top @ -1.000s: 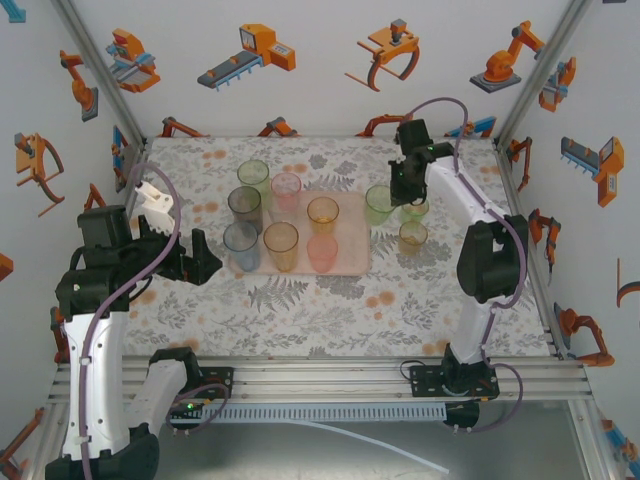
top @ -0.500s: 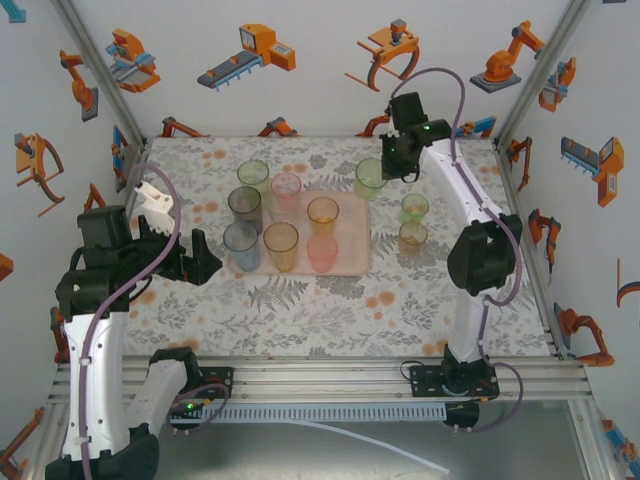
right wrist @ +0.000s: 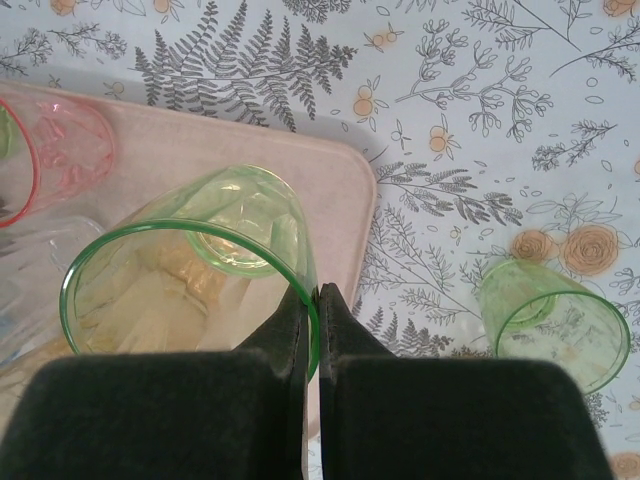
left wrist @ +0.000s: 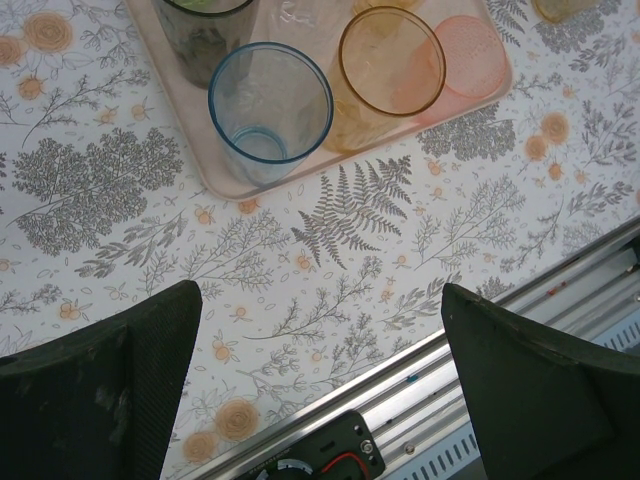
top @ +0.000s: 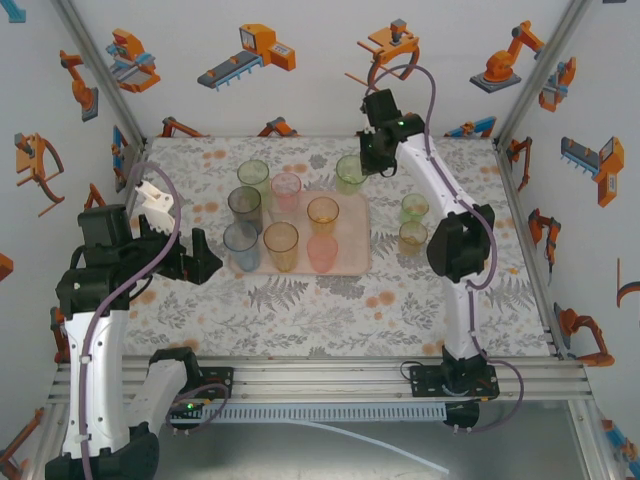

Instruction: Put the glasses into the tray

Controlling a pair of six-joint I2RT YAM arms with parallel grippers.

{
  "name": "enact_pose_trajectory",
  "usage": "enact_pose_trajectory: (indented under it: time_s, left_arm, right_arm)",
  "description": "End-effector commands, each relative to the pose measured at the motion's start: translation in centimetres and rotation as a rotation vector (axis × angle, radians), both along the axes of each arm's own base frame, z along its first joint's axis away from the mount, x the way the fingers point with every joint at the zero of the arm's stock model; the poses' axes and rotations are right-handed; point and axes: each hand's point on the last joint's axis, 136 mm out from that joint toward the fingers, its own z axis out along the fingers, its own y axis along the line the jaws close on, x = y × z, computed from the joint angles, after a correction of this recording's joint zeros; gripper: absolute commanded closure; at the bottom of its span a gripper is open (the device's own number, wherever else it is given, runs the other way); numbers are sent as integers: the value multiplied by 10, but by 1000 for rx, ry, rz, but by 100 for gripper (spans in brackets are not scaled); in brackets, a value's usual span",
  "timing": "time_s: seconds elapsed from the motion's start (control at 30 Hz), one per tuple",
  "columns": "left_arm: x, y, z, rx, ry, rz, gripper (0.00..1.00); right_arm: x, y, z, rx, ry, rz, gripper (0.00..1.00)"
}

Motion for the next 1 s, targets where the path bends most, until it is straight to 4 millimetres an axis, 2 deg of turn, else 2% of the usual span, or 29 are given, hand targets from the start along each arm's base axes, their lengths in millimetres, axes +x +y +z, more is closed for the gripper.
enact_pose_trajectory:
  time_s: [0.0, 0.63, 0.97]
  left_arm:
    - [1, -2, 6, -28, -13, -1, 3]
    - [-3, -3, 6, -37, -21, -3, 3]
    - [-3, -2, 5, -39, -19, -1, 3]
  right_arm:
    - [9, 6, 15, 14, -57, -21, 99]
    - [18, 35, 16, 6, -124, -10, 98]
    - [21, 48, 6, -8, -133, 9, 98]
